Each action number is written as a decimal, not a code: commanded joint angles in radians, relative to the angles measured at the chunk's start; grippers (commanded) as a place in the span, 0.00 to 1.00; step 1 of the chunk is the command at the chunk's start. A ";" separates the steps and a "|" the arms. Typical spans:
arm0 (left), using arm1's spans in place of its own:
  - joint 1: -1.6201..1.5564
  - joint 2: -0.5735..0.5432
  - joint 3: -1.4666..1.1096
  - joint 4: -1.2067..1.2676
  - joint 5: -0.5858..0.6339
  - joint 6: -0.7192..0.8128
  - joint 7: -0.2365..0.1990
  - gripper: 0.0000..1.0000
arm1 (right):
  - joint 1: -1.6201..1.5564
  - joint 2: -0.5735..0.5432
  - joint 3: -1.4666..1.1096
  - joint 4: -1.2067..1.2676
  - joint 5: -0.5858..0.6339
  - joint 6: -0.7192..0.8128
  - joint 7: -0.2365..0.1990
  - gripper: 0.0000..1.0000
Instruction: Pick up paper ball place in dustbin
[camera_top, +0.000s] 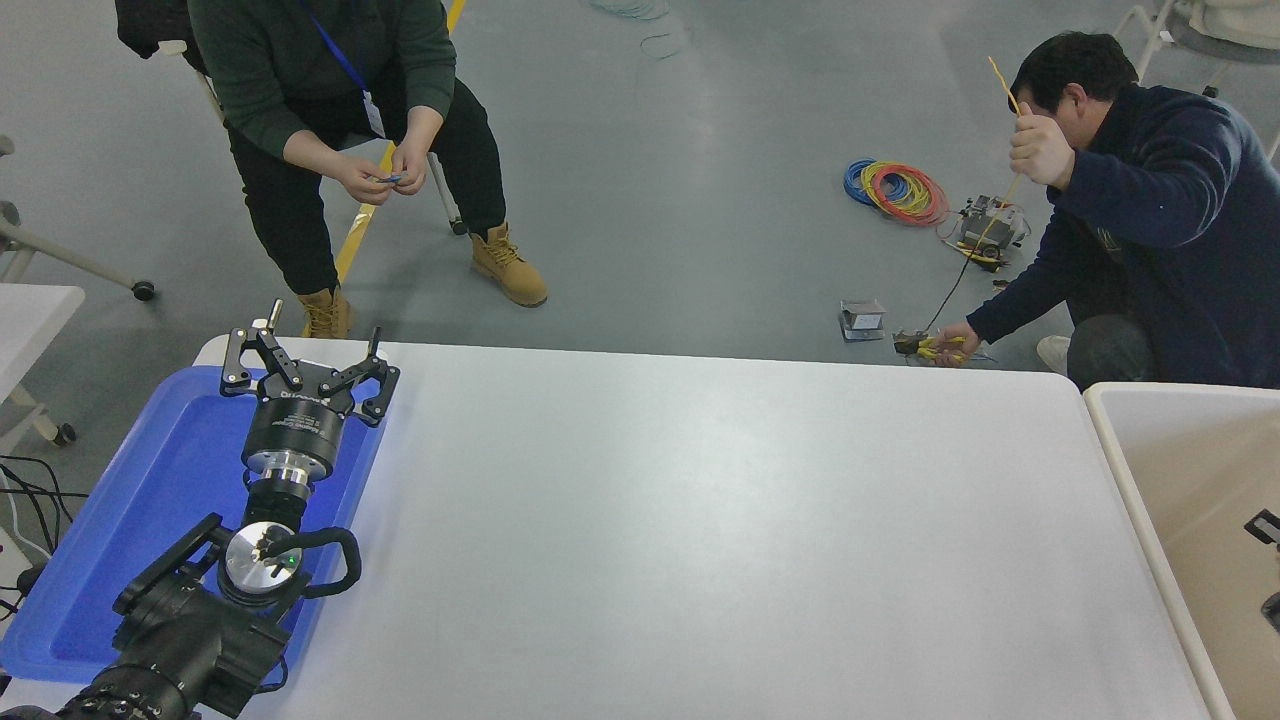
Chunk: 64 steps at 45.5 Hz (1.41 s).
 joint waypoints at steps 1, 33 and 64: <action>0.000 -0.001 -0.001 0.000 0.000 0.000 0.000 1.00 | 0.007 0.005 0.000 -0.003 -0.001 -0.015 -0.001 0.50; 0.000 0.001 -0.001 0.000 0.000 0.000 0.000 1.00 | 0.204 -0.005 0.017 0.011 0.001 -0.039 -0.001 1.00; 0.000 0.001 -0.001 0.000 0.000 0.000 0.000 1.00 | 0.478 -0.152 0.812 0.235 -0.002 -0.025 0.009 1.00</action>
